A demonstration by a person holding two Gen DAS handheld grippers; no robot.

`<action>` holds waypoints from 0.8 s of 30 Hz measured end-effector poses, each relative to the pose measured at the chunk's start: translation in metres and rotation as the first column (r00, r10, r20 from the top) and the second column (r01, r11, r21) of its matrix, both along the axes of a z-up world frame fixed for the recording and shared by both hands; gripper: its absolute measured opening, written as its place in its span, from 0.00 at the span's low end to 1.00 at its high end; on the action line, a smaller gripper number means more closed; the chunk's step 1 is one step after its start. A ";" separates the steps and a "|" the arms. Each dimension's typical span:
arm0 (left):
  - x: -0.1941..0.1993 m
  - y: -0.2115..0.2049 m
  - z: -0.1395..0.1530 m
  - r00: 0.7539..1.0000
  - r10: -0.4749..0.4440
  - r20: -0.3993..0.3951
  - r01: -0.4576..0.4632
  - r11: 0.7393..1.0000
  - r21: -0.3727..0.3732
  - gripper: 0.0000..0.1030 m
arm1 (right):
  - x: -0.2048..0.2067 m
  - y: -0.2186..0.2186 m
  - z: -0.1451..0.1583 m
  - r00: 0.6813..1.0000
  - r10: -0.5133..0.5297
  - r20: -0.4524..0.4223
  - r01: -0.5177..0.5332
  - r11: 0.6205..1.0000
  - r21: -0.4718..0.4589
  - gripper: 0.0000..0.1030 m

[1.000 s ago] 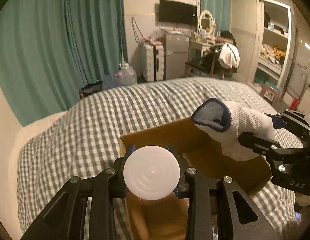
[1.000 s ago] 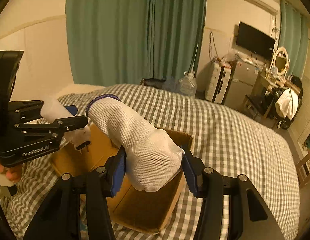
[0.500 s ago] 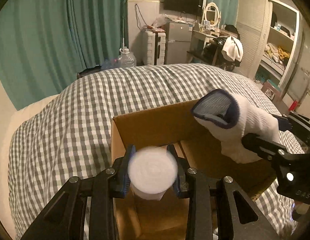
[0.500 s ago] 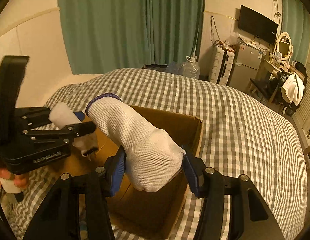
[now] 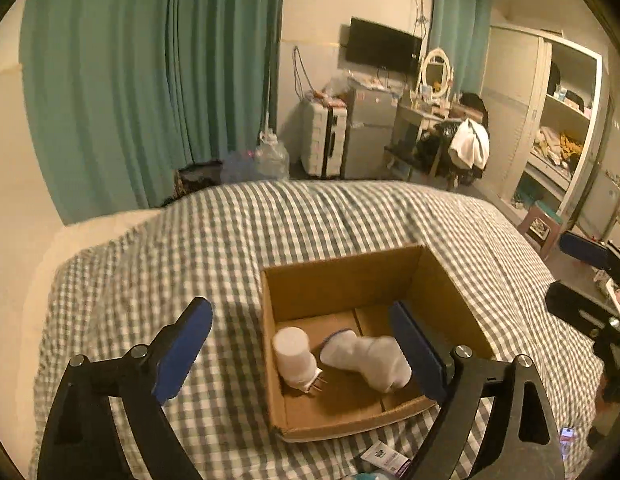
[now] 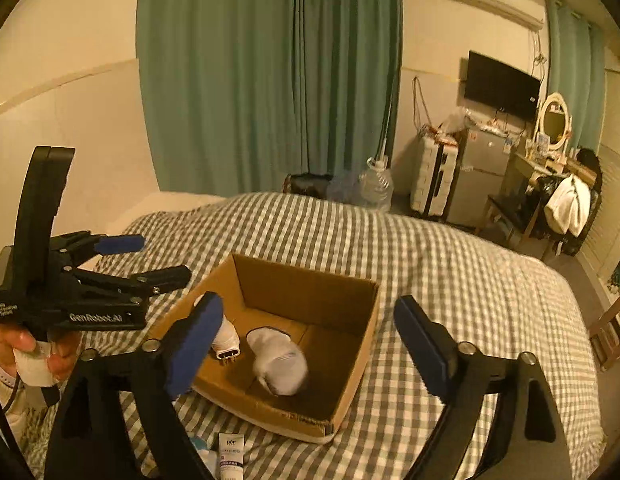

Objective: Organize objects
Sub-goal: 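Carry the sock and container over the box and open both tools, then grasp the brown tape roll by its rim with the right tool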

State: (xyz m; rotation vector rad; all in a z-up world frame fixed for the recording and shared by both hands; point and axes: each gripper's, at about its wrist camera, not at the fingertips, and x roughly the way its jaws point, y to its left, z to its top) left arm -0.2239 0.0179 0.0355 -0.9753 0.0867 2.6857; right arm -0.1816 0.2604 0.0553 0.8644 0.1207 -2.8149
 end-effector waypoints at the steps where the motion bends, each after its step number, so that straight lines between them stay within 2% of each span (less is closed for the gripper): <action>1: 0.004 -0.001 0.005 1.000 -0.001 -0.015 0.001 1.000 -0.011 0.93 | 0.005 0.000 0.005 1.000 -0.005 -0.008 0.005 1.000 -0.004 0.92; 5: 0.025 -0.009 0.019 0.998 0.009 -0.069 -0.012 0.999 -0.052 0.96 | 0.026 0.005 0.022 1.000 -0.008 -0.029 0.008 1.000 -0.022 0.95; 9: 0.042 -0.014 0.021 0.996 0.025 -0.081 -0.032 0.996 -0.080 0.97 | 0.048 0.005 0.026 0.998 -0.026 -0.059 0.028 0.999 0.032 0.96; 13: 0.055 -0.018 0.012 0.996 0.054 -0.077 -0.064 0.988 -0.143 0.97 | 0.064 0.005 0.022 0.998 -0.023 -0.061 0.027 0.997 0.066 0.96; 19: 0.077 -0.026 -0.020 0.996 0.086 -0.026 -0.089 0.982 -0.164 0.97 | 0.082 -0.010 -0.005 0.997 0.074 0.039 -0.077 0.993 0.089 0.96; 24: 0.092 -0.026 -0.057 0.985 0.170 0.008 -0.164 0.965 -0.205 0.97 | 0.097 -0.041 -0.054 0.970 0.180 0.163 -0.201 0.972 0.118 0.96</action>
